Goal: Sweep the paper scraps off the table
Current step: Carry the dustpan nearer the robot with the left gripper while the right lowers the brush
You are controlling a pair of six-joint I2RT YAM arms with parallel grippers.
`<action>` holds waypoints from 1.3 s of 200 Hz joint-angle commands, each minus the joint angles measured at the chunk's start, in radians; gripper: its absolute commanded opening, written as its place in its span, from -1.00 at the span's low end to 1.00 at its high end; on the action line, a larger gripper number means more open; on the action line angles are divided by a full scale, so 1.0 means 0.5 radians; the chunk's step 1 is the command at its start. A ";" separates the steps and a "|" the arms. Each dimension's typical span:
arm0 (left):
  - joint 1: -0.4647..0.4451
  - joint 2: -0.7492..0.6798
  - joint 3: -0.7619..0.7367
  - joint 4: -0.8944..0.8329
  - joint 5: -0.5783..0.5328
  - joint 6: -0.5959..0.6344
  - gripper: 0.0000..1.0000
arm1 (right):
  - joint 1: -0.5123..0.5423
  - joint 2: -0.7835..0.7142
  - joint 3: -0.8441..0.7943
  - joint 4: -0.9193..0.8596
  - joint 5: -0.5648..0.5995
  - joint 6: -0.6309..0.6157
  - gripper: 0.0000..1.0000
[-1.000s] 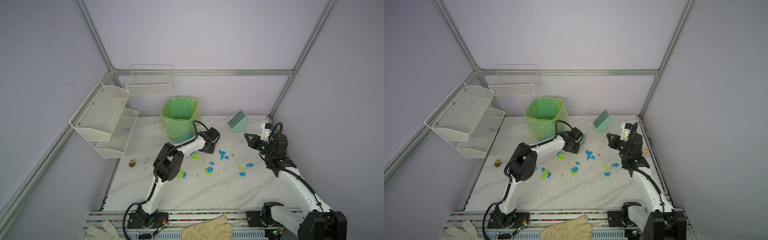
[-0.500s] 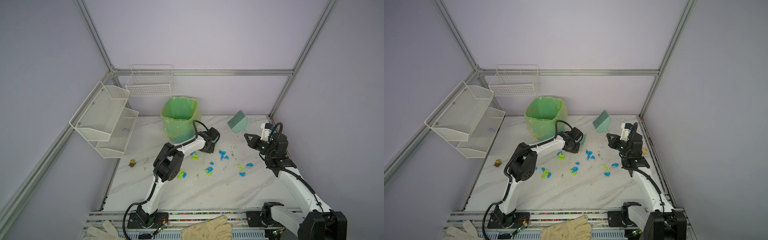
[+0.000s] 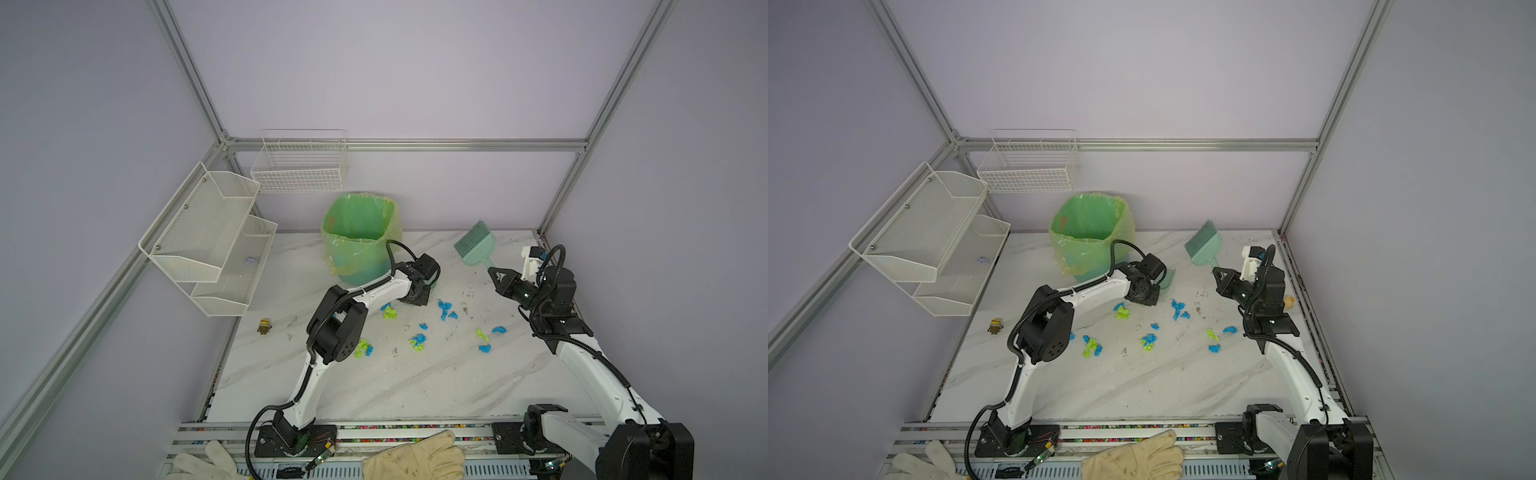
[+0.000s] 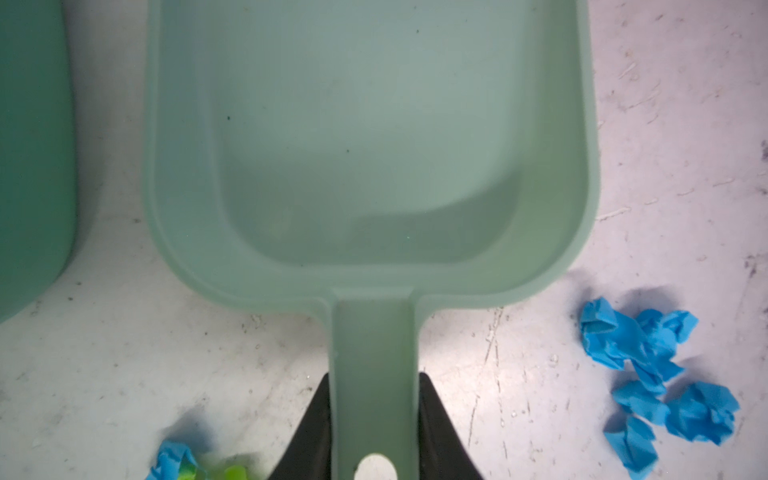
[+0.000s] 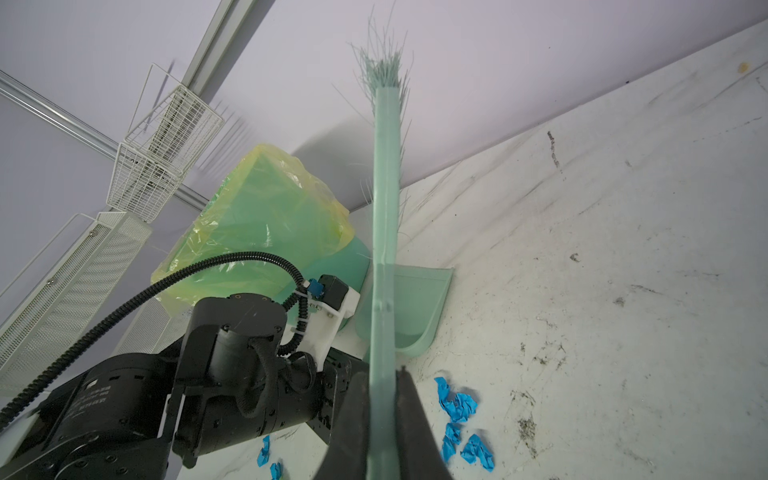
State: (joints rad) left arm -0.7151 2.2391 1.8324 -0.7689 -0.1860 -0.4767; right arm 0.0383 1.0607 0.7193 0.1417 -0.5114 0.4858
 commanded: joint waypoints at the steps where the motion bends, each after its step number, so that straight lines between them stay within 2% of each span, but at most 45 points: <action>1: -0.019 -0.181 0.187 -0.004 0.019 0.033 -0.70 | -0.003 -0.022 0.039 0.038 0.031 0.010 -1.00; 40: -0.032 -0.327 0.127 -0.048 0.066 0.051 -0.70 | -0.003 -0.065 0.097 -0.089 0.120 0.009 -1.00; 67: -0.050 -0.472 0.039 -0.129 0.061 0.071 -0.71 | -0.003 -0.092 0.238 -0.301 0.209 -0.023 -1.00; 151: -0.198 -1.060 -0.452 -0.309 0.063 0.191 -0.71 | 0.012 0.179 1.057 -1.551 0.726 -0.349 -1.00; 183: -0.294 -1.239 -0.644 -0.309 0.071 0.245 -0.71 | 0.035 0.310 1.328 -1.982 1.058 -0.405 -1.00; 202: -0.370 -1.303 -0.738 -0.309 0.074 0.269 -0.71 | 0.037 0.364 1.447 -2.182 1.227 -0.444 -1.00; 240: -0.518 -1.292 -0.828 -0.309 0.117 0.296 -0.72 | 0.043 0.467 1.504 -2.470 1.317 -0.490 -1.00; 260: -0.567 -1.268 -0.859 -0.302 0.163 0.280 -0.72 | 0.069 0.507 1.485 -2.558 1.442 -0.474 -1.00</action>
State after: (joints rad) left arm -0.9768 1.6119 1.4467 -0.9371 -0.1371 -0.3542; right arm 0.0544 1.2884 1.4574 -0.9989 0.1001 0.2668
